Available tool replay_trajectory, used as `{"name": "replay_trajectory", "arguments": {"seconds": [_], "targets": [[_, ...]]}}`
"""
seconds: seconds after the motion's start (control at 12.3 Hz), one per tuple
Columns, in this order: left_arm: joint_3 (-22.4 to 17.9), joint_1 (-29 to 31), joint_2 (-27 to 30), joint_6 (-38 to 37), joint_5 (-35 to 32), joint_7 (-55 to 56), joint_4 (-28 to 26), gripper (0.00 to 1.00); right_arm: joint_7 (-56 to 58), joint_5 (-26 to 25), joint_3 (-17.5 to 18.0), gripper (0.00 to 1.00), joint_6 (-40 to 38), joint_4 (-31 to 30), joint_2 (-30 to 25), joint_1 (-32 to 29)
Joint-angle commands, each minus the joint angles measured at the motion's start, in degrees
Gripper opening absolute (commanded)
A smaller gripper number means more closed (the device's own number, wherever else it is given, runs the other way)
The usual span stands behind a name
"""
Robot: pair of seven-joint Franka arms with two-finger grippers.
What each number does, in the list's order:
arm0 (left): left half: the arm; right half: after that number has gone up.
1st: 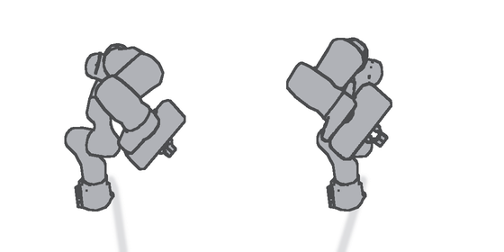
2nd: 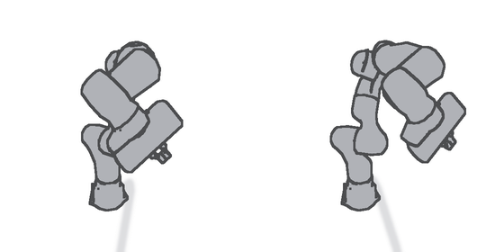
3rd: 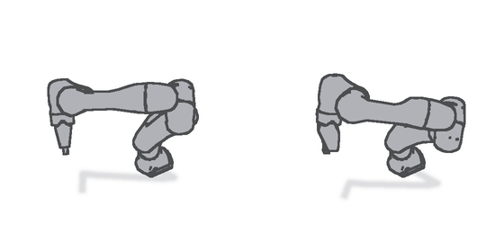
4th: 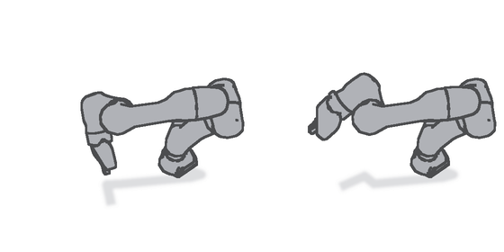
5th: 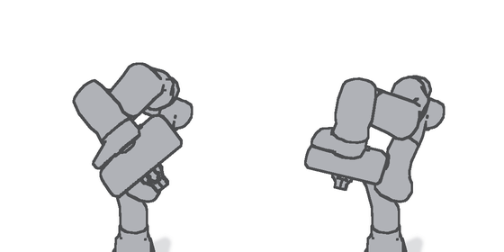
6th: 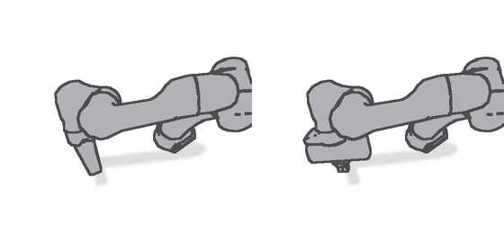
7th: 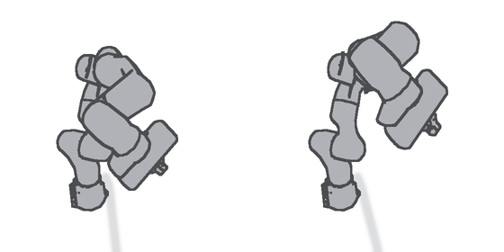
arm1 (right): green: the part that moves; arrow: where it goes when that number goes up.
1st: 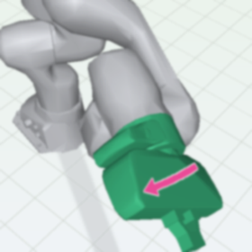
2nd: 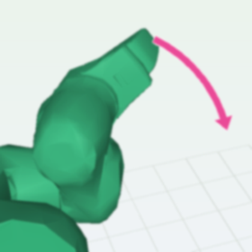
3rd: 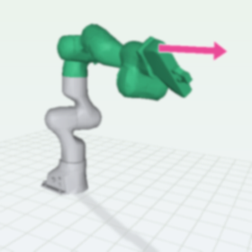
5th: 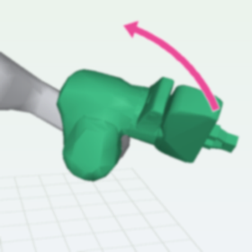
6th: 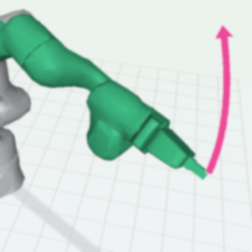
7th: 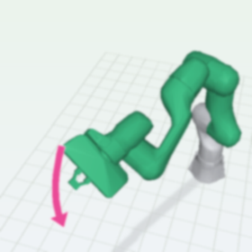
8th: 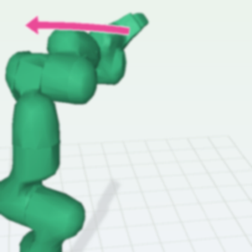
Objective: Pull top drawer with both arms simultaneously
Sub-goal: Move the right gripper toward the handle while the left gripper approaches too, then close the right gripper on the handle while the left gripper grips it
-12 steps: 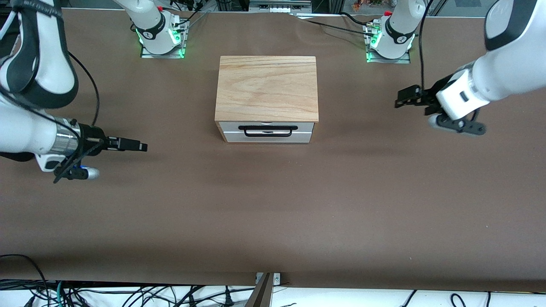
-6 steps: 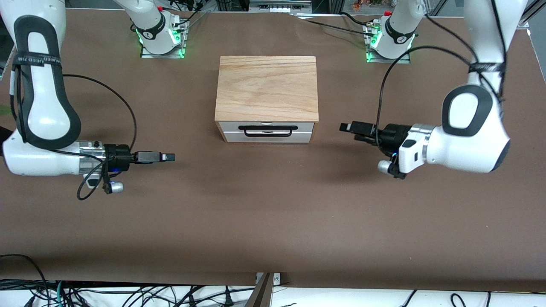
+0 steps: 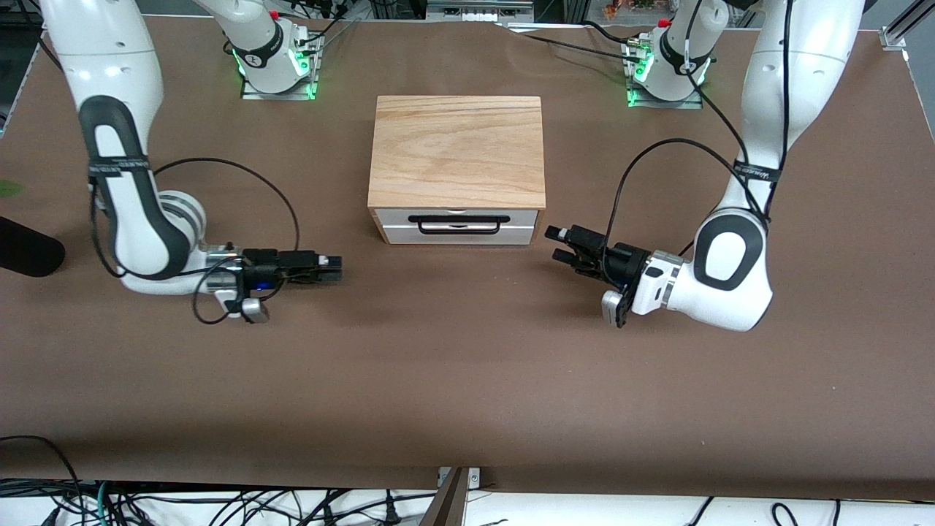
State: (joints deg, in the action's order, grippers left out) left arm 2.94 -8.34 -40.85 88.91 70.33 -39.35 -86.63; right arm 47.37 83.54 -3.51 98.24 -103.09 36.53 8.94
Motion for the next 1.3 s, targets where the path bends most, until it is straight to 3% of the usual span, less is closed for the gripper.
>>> {"name": "replay_trajectory", "arguments": {"seconds": [0.0,0.24,0.33,0.49,0.65,0.81,1.06,1.14,1.22], "targets": [[-0.4,-2.6,-4.9,1.2,6.9,-10.2,1.5,1.00,3.8,4.3,0.2,1.00,0.2,-2.6,-0.9,2.9],[-0.4,-5.6,-6.3,5.6,14.2,-17.2,-3.5,0.98,5.4,7.0,0.3,1.00,0.0,-3.3,-0.8,6.6],[-0.3,-6.7,-6.8,5.7,16.9,-18.0,-5.0,0.93,5.4,7.1,0.3,1.00,-0.2,-3.3,-0.5,7.4],[-0.4,-7.5,-7.2,5.7,18.9,-19.0,-6.4,0.70,6.2,7.1,0.4,1.00,-1.0,-3.3,0.4,9.1],[-0.3,-7.0,-7.0,5.0,18.9,-19.0,-8.5,0.60,7.7,7.5,0.4,1.00,-2.3,-3.4,1.3,10.1],[-0.3,-6.9,-6.8,3.2,18.9,-18.0,-9.4,0.54,9.8,9.3,0.4,1.00,-2.8,-4.6,2.2,11.1],[0.0,-7.0,-5.8,2.4,18.9,-15.3,-11.2,0.54,13.6,11.6,0.4,1.00,-5.8,-4.7,4.3,11.2],[0.2,-7.0,-5.9,2.5,19.0,-15.3,-11.2,0.44,13.9,11.8,0.4,0.99,-6.0,-4.7,4.3,11.2],[0.2,-7.1,-6.0,2.8,19.1,-15.3,-11.0,0.29,13.9,11.9,0.4,0.90,-6.0,-4.7,4.3,11.1]]}}
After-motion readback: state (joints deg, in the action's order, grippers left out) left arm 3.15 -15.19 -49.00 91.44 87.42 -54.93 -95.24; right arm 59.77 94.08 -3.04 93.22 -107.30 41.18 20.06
